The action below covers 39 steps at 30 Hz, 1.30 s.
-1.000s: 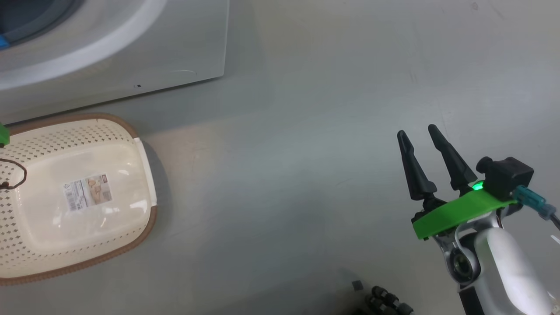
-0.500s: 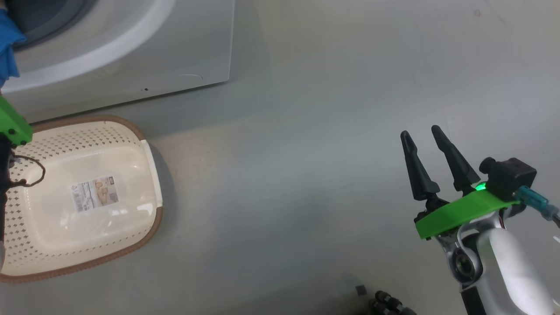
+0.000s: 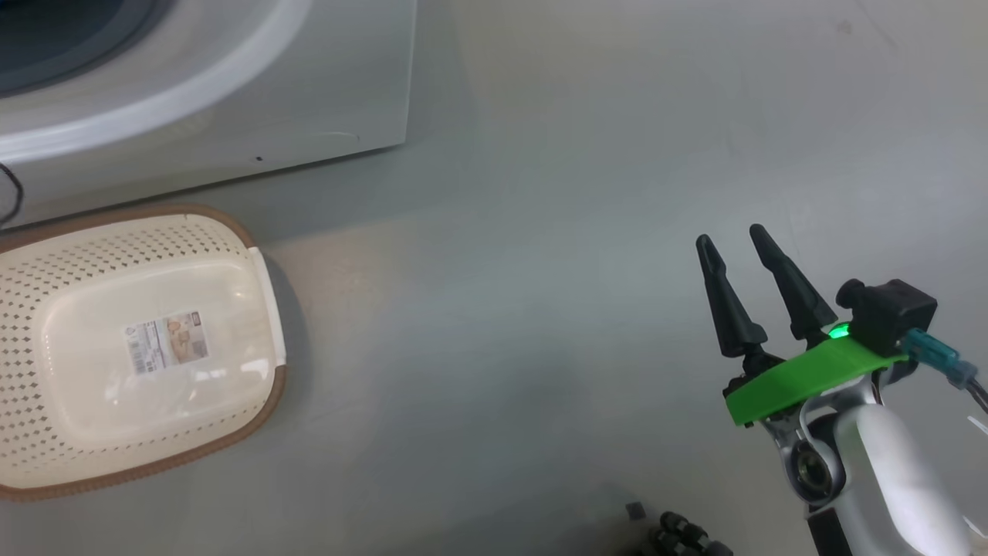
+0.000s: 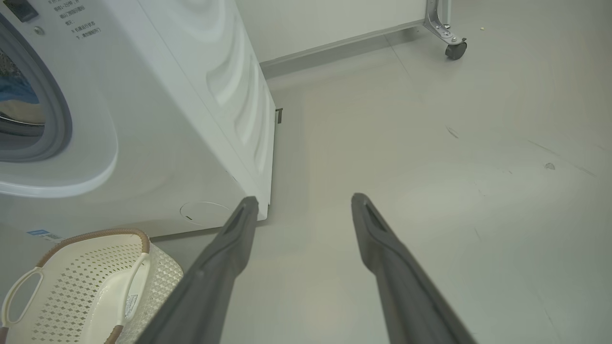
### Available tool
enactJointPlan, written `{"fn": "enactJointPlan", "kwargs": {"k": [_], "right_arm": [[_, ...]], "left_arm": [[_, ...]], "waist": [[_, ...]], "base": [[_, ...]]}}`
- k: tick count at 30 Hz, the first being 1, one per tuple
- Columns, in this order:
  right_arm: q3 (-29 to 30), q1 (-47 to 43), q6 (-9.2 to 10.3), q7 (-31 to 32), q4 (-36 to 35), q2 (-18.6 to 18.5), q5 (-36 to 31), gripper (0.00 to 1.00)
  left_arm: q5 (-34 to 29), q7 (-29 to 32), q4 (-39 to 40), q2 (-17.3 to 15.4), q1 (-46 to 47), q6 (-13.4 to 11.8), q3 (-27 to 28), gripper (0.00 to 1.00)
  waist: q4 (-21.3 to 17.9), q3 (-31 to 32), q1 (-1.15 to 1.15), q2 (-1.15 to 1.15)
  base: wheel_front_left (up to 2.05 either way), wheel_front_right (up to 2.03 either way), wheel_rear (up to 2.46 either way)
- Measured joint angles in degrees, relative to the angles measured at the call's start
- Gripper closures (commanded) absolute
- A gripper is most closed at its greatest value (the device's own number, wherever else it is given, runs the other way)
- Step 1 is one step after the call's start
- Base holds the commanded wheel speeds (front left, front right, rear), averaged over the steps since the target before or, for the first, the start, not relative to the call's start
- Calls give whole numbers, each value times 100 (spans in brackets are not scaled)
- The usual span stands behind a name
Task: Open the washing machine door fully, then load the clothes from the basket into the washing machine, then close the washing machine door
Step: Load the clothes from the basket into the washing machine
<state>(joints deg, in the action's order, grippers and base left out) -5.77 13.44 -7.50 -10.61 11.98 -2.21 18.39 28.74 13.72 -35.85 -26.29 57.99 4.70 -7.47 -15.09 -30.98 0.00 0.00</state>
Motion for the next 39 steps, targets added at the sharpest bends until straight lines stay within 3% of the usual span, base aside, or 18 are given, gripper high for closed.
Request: {"fn": "enactJointPlan", "kwargs": {"k": [9, 15, 25, 30, 31, 32, 39], "right_arm": [[-132, 107, 0, -163, 98, -1, 250, 0], [-393, 387, 0, -311, 274, 0, 510, 0], [-657, 651, 0, -379, 430, 2, 759, 0], [-670, 686, 0, -385, 385, 3, 801, 0], [-672, 686, 0, -385, 383, 3, 801, 0], [-671, 686, 0, -383, 383, 3, 801, 0], [-525, 686, 0, -385, 380, 4, 710, 0]], "left_arm": [[-76, -157, 428, -264, 506, -536, 330, 100], [-221, -615, 334, -495, 1024, -731, 500, 100], [-846, -1230, -104, -1118, 2119, -724, 312, 100], [-950, -1777, -469, -1200, 2604, -776, 324, 100], [-950, -1777, -563, -1195, 2636, -773, 318, 68], [-949, -1785, -652, -1182, 2645, -769, 318, 0], [-822, -2140, -1163, -1011, 2617, -686, 308, 0]], "waist": [[-287, -402, 0, 0], [-562, -783, 0, 0], [-1073, -1353, 0, 0], [-1234, -1570, 1, 0], [-1238, -1580, 1, 0], [-1231, -1582, 1, 0], [-1067, -1446, 0, 0]], "base": [[0, 0, 0], [0, 0, 0], [0, 0, 0], [0, 0, 0], [0, 0, 0], [0, 0, 0], [0, 0, 0]]}}
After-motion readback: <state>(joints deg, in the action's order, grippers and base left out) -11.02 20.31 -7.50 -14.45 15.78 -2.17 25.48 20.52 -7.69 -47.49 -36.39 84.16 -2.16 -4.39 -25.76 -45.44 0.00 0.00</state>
